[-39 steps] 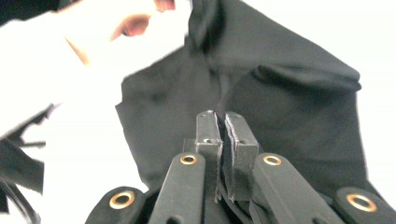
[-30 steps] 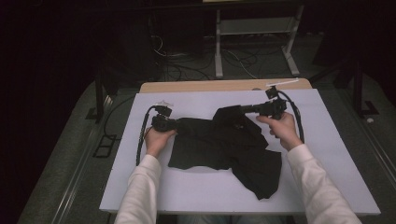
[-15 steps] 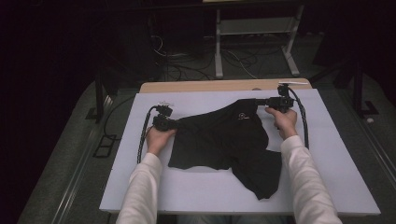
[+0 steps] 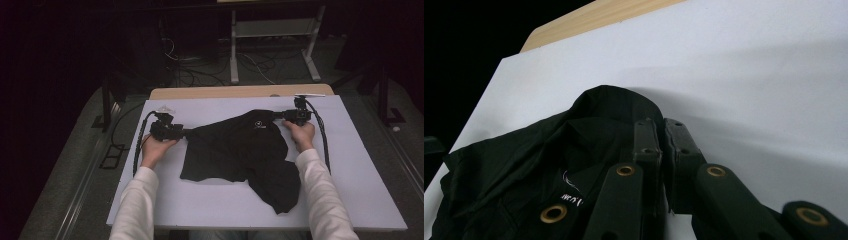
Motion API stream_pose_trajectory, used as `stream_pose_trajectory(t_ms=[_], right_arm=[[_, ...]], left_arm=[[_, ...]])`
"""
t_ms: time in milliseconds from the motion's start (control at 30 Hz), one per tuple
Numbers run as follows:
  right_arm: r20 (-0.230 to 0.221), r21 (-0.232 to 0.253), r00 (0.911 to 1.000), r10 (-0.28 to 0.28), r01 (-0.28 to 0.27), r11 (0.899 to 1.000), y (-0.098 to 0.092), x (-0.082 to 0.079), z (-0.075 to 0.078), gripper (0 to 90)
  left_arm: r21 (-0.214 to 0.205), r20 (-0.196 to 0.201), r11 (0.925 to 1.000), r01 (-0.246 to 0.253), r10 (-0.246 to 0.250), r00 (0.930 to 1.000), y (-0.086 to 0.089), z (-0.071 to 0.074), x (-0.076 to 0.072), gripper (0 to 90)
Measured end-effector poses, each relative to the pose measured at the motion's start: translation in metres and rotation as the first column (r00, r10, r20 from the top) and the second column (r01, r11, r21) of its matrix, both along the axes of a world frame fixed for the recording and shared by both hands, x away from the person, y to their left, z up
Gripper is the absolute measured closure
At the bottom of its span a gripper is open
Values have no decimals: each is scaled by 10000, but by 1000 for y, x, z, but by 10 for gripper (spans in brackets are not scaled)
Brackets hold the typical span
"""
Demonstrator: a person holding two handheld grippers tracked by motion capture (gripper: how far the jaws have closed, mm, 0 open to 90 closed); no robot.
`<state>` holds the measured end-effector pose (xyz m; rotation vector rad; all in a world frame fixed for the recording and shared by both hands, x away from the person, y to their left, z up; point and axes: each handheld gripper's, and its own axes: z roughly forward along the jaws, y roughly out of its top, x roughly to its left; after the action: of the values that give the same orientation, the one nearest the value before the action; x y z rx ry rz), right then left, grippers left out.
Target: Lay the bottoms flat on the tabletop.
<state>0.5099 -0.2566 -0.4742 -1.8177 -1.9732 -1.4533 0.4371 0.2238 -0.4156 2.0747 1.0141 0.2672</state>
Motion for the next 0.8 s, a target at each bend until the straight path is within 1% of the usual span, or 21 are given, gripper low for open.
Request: stream_pose_trajectory(t_ms=[33,67,133,167,200,233,333,367,433,467,500,567,600,667,700,767,800], right_arm=[[24,-14,10000,12,-11,10000,0,0,0,841],[53,-4,10000,13,-13,10000,0,0,1,841],[64,1,10000,12,-12,10000,-1,0,1,840],[46,4,10000,-7,7,10000,-1,0,1,841],[28,1,10000,-1,1,10000,-1,0,1,841],[26,-32,10000,17,-17,10000,-1,0,1,841],[8,-33,10000,39,-39,10000,-2,-1,2,841],[27,-59,10000,63,-63,10000,-2,-1,2,841],[83,-83,9999,107,-106,9999,-2,-1,3,841],[83,-83,9999,107,-106,9999,-2,-1,3,841],[130,-92,9998,147,-146,9999,-2,-2,5,841],[148,-111,9997,183,-181,9998,-2,-2,6,841],[160,-106,9997,193,-191,9998,-2,-2,6,841],[152,-126,9997,212,-210,9997,-2,-2,6,841],[152,-156,9996,248,-246,9996,-1,-2,6,841],[163,-332,9993,329,-324,9989,0,-3,7,841],[167,-397,9992,366,-359,9986,0,-3,7,841]], left_arm=[[-6,143,9996,269,-269,9995,-1,2,-1,501],[-103,218,9986,522,-520,9984,-3,3,-3,495],[-200,375,9945,1032,-1024,9940,-10,4,-4,495],[-200,375,9945,1032,-1024,9940,-10,4,-4,494],[-121,450,9880,1540,-1533,9871,-22,1,-4,490],[-4,435,9837,1798,-1796,9828,-29,-1,-4,481],[376,307,9700,2402,-2413,9700,-49,-8,-2,461],[507,277,9664,2520,-2536,9669,-54,-10,-1,454],[722,361,9626,2610,-2640,9638,-63,-14,-1,441],[722,361,9626,2610,-2640,9638,-63,-14,-1,435],[852,318,9584,2726,-2760,9606,-70,-17,1,435],[1202,223,9508,2854,-2900,9568,-76,-21,3,437],[1409,191,9465,2903,-2958,9551,-78,-22,4,452],[1713,93,9412,2913,-2972,9548,-83,-25,7,506],[1726,-27,9397,2952,-2993,9542,-84,-27,8,539],[1907,-157,9411,2793,-2816,9594,-87,-30,11,635],[1888,-156,9431,2738,-2759,9610,-87,-30,12,680]])
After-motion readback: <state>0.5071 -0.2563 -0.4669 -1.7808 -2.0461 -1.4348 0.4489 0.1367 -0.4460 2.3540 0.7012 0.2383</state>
